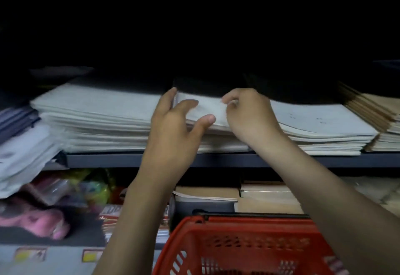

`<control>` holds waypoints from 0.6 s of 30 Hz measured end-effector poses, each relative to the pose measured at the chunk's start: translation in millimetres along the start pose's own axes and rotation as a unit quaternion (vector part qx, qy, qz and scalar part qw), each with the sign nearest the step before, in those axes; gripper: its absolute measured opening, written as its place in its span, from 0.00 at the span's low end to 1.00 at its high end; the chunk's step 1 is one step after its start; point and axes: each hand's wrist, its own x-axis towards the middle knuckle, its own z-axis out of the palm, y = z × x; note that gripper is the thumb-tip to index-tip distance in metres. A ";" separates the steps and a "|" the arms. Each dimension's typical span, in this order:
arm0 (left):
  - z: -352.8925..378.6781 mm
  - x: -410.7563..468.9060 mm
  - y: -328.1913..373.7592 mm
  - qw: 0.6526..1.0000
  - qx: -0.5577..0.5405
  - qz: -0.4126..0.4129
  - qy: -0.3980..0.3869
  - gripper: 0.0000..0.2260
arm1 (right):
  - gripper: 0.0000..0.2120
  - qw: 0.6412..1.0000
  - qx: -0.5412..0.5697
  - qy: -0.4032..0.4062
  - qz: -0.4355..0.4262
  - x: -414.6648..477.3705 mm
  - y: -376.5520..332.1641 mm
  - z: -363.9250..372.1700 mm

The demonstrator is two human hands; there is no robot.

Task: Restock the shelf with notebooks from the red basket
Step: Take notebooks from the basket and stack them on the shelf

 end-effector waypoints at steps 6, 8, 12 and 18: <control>8.7 6.0 5.1 0.997 0.063 0.033 0.020 0.20 | 0.14 0.996 -0.080 -0.011 -0.045 -5.5 7.3 1.4; 10.6 2.9 5.3 0.997 0.065 0.025 0.024 0.19 | 0.13 0.994 -0.092 -0.014 -0.062 -5.3 10.3 2.9; 15.1 -1.3 3.9 0.993 0.100 0.045 0.040 0.20 | 0.13 0.985 -0.111 0.005 -0.131 -15.3 16.4 9.7; 23.6 -5.1 0.3 0.982 0.156 0.063 0.082 0.20 | 0.21 0.986 -0.075 -0.021 -0.145 -43.3 28.9 8.4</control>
